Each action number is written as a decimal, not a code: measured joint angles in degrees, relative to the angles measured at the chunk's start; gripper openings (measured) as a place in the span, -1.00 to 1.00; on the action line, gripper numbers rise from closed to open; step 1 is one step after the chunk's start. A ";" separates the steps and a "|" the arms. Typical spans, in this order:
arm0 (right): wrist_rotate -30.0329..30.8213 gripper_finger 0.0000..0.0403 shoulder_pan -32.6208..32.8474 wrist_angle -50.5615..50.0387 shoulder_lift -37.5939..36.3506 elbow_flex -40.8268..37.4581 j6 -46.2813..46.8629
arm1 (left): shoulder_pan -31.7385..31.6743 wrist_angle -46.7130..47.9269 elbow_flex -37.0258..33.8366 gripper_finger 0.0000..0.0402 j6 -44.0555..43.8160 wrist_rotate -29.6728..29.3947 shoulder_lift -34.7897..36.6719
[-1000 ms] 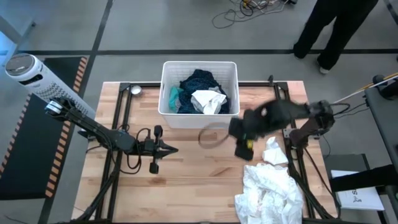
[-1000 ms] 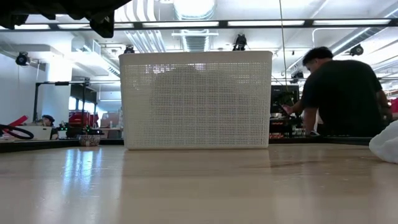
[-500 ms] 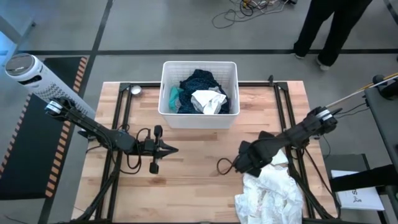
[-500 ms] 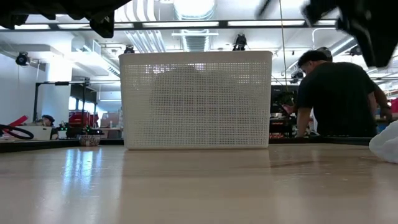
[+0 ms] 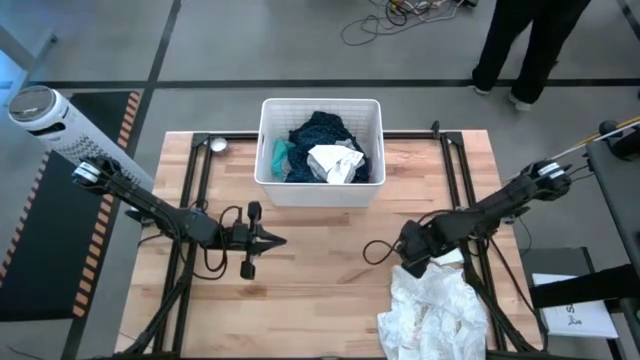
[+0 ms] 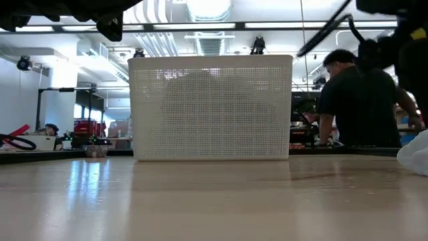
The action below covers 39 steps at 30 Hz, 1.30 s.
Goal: Sort clothes
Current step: Put the white sock into the laundry organizer
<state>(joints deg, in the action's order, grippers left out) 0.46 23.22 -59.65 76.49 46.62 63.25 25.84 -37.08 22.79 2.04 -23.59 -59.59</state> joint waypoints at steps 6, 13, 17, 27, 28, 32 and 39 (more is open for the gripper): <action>-2.09 -0.09 0.00 3.37 -0.29 -6.28 1.59 | -0.01 -0.04 0.00 -1.00 0.00 0.00 -0.01; -1.95 -0.43 0.11 3.49 1.81 -7.16 1.04 | -0.02 -0.13 0.00 -1.00 0.00 0.00 0.00; -1.88 -0.87 0.11 3.50 2.01 -3.47 -2.24 | -0.02 -0.20 0.00 -1.00 0.00 0.00 0.00; 8.58 -0.99 0.63 2.86 2.57 14.90 -11.80 | -0.02 -0.19 0.00 -1.00 0.00 0.00 -0.01; 9.81 -0.99 0.80 2.84 2.79 17.15 -12.82 | -0.02 -0.17 0.00 -1.00 0.00 0.00 0.00; 15.11 -1.00 1.81 2.69 3.52 26.01 -18.33 | 0.00 -0.15 0.00 -1.00 0.00 0.00 0.00; 22.71 -1.00 2.29 3.04 5.70 39.94 -27.52 | -0.02 -0.09 0.00 -1.00 0.00 0.00 -0.02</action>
<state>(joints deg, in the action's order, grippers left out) 23.17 25.52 -56.61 82.19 86.56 35.73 25.82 -37.17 22.79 2.04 -23.59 -59.61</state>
